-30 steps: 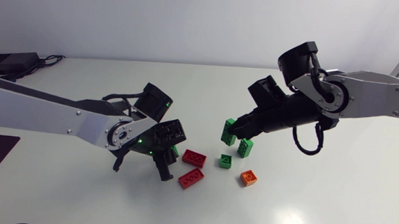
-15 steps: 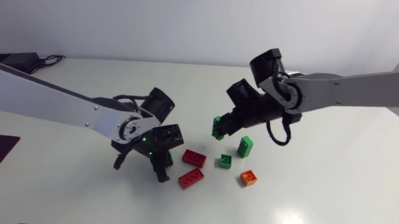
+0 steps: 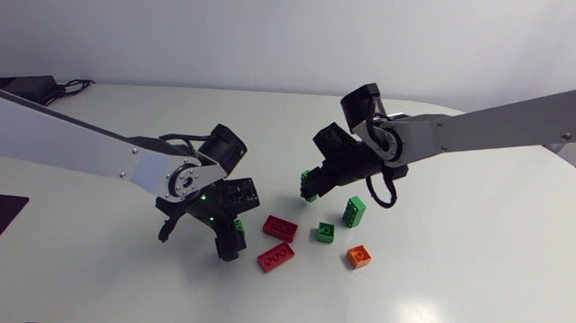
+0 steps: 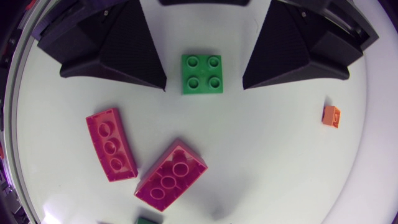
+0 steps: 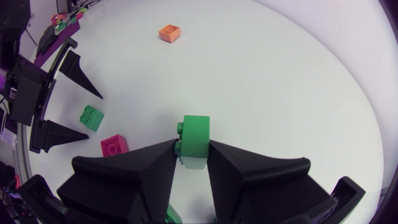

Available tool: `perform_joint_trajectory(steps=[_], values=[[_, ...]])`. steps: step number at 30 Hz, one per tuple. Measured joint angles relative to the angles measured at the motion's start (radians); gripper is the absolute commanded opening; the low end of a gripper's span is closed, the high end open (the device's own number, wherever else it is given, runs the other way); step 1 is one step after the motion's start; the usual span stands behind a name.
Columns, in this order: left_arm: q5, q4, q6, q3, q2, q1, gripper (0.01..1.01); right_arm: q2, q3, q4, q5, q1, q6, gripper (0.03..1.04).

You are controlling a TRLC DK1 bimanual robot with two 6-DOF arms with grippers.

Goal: Disassemble duplo

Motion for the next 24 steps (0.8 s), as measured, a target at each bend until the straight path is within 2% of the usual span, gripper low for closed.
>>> perform_joint_trajectory(steps=[2,3,6,9,10,17,24], values=[[0.004,-0.003,-0.001,0.000,-0.021,0.001,0.979,0.012,0.002,0.002,0.005,0.000,-0.003,0.37],[0.006,-0.003,-0.001,0.000,-0.032,0.002,0.979,0.017,0.002,0.002,0.009,0.000,-0.004,0.41],[0.016,-0.002,-0.002,0.001,-0.082,0.011,0.979,0.027,0.002,0.004,0.019,0.001,-0.007,0.61],[0.019,-0.002,-0.010,0.001,-0.119,0.022,0.979,0.031,0.003,0.007,0.023,0.001,-0.007,0.96],[0.019,-0.002,-0.020,0.001,-0.130,0.025,0.979,0.032,0.004,0.008,0.024,0.002,-0.007,1.00],[0.031,0.011,-0.077,-0.012,-0.269,0.039,0.979,-0.003,-0.024,0.008,0.027,0.018,-0.007,1.00],[0.055,-0.015,-0.134,-0.054,-0.441,0.063,0.979,-0.281,-0.154,-0.030,0.025,0.011,-0.006,1.00]])
